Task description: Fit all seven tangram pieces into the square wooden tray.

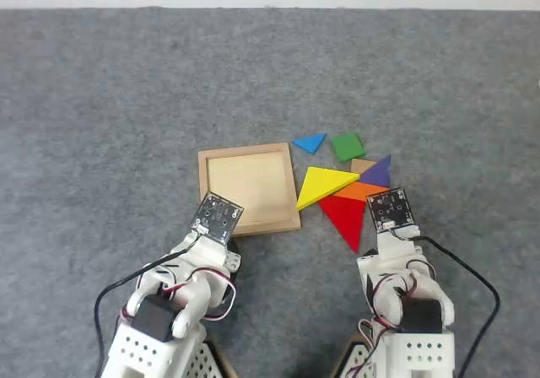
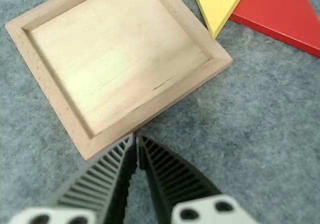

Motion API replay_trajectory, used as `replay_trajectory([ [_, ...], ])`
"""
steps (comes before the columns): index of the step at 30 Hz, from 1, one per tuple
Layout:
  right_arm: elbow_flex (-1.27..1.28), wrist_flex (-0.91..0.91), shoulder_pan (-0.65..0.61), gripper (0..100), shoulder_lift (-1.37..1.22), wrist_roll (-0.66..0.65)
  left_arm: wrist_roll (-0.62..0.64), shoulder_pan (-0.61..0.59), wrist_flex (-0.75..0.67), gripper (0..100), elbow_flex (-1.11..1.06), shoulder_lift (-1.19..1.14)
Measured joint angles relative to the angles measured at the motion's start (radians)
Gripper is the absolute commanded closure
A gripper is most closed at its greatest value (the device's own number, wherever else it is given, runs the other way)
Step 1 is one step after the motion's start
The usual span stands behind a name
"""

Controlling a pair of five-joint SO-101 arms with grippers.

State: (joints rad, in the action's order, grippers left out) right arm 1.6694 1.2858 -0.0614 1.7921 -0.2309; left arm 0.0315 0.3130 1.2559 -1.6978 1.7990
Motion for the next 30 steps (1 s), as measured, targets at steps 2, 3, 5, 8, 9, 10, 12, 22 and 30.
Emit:
replay_trajectory([
  [2, 0.0, 0.0, 0.0, 94.3, 0.0, 0.0, 0.0, 0.0, 0.0, 99, 0.0, 0.0],
  [3, 0.0, 0.0, 0.0, 94.3, 0.0, 0.0, 0.0, 0.0, 0.0, 99, 0.0, 0.0],
  [5, 0.0, 0.0, 0.0, 94.3, 0.0, 0.0, 0.0, 0.0, 0.0, 99, 0.0, 0.0],
  [8, 0.0, 0.0, 0.0, 94.3, 0.0, 0.0, 0.0, 0.0, 0.0, 99, 0.0, 0.0],
  [9, 0.0, 0.0, 0.0, 94.3, 0.0, 0.0, 0.0, 0.0, 0.0, 99, 0.0, 0.0],
  [10, 0.0, 0.0, 0.0, 94.3, 0.0, 0.0, 0.0, 0.0, 0.0, 99, 0.0, 0.0],
  [12, 0.0, 0.0, 0.0, 94.3, 0.0, 0.0, 0.0, 0.0, 0.0, 99, 0.0, 0.0],
  [22, 0.0, 0.0, 0.0, 94.3, 0.0, 0.0, 0.0, 0.0, 0.0, 99, 0.0, 0.0],
  [30, 0.0, 0.0, 0.0, 94.3, 0.0, 0.0, 0.0, 0.028, 0.0, 99, 0.0, 0.0],
])
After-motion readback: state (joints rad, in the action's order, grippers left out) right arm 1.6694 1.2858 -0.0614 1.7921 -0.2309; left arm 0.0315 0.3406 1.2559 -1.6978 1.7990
